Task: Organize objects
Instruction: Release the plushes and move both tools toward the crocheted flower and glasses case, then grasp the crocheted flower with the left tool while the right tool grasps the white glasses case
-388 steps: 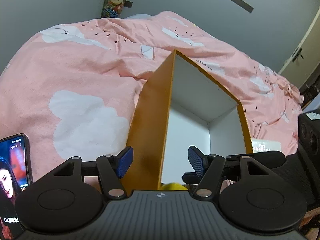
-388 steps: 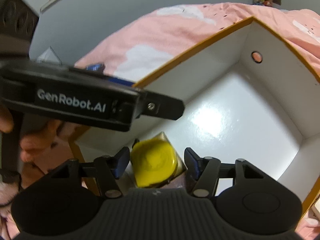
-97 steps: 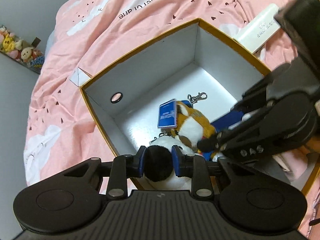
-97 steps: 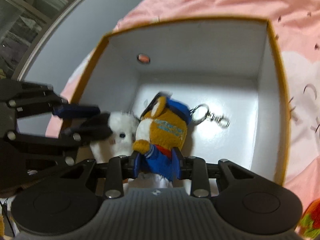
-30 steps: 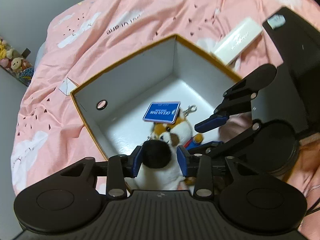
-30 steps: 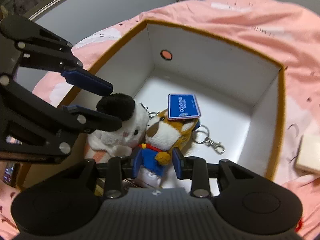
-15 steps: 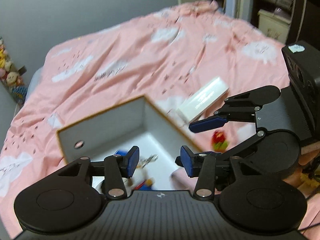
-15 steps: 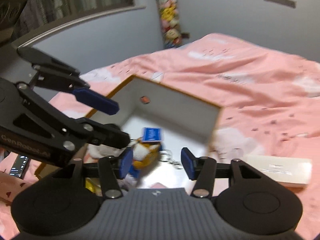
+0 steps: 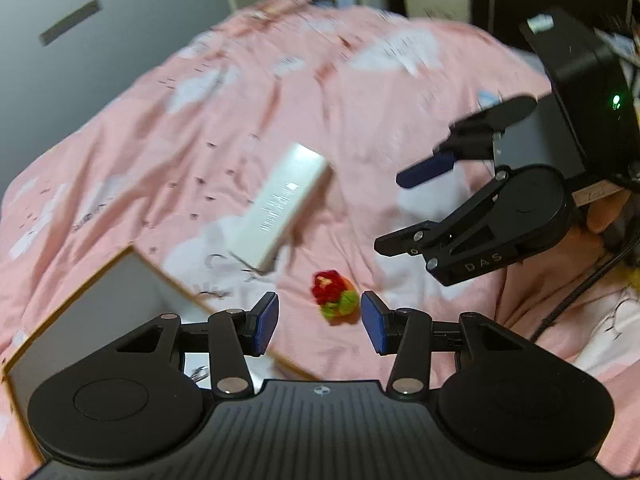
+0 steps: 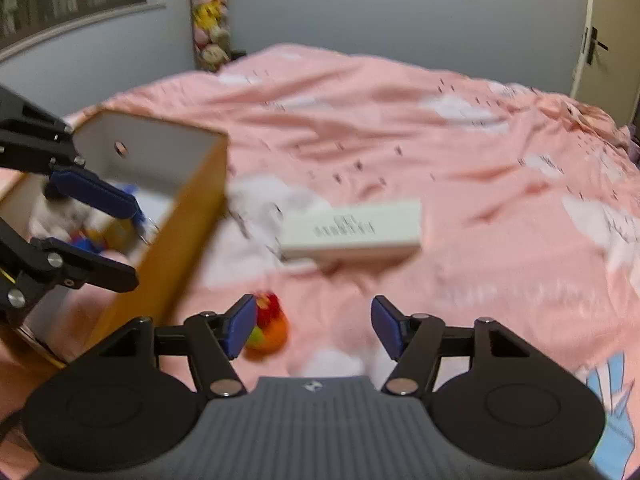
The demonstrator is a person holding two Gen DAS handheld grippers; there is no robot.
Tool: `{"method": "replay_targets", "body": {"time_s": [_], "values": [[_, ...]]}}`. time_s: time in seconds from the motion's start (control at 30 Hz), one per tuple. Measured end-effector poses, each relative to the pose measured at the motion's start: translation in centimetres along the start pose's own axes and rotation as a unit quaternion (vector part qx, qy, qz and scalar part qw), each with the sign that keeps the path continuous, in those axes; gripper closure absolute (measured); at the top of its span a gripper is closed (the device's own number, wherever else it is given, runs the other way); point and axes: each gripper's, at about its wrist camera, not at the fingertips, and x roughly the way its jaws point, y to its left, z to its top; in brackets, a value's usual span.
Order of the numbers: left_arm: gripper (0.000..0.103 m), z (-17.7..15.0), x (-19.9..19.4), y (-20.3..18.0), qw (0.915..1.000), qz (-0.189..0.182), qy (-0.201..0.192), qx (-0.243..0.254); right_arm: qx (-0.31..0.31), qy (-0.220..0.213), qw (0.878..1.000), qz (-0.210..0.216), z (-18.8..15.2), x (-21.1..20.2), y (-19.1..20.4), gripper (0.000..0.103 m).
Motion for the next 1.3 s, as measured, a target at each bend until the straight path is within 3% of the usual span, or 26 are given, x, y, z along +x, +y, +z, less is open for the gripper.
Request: {"method": "replay_targets", "body": {"time_s": [0.2, 0.27, 0.53, 0.73, 0.87, 1.03, 1.2, 1.3], "values": [[0.045, 1.2, 5.2, -0.9, 0.9984, -0.013, 0.051, 0.021, 0.022, 0.019, 1.000, 0.010, -1.5, 2.1, -1.1, 0.032], [0.035, 1.5, 6.5, -0.8, 0.9975, -0.016, 0.066, 0.021, 0.026, 0.019, 0.999, 0.010, -1.9, 2.6, -1.6, 0.032], [0.033, 2.2, 11.0, 1.0, 0.9872, -0.043, 0.147, -0.044, 0.050, 0.032, 0.998, 0.005, -3.2, 4.6, -3.1, 0.036], [0.033, 1.9, 11.9, 2.2, 0.9812, -0.068, 0.156, -0.091, 0.063, 0.038, 0.997, 0.009, -3.5, 5.0, -3.8, 0.038], [0.033, 1.5, 11.6, 3.9, 0.9743, -0.077, 0.143, -0.156, 0.052, 0.046, 0.998, -0.006, -3.6, 5.0, -3.8, 0.043], [0.035, 1.7, 12.8, 3.6, 0.9656, -0.052, 0.153, -0.204, 0.049, 0.047, 0.998, -0.009, -3.6, 5.0, -3.7, 0.043], [0.052, 1.1, 14.0, 2.5, 0.9590, -0.005, 0.166, -0.230, 0.046, 0.044, 0.998, -0.010, -3.6, 5.0, -3.5, 0.043], [0.057, 0.6, 14.1, 2.2, 0.9589, -0.003, 0.153, -0.239, 0.039, 0.044, 0.998, -0.014, -3.7, 5.1, -3.2, 0.043]]}}
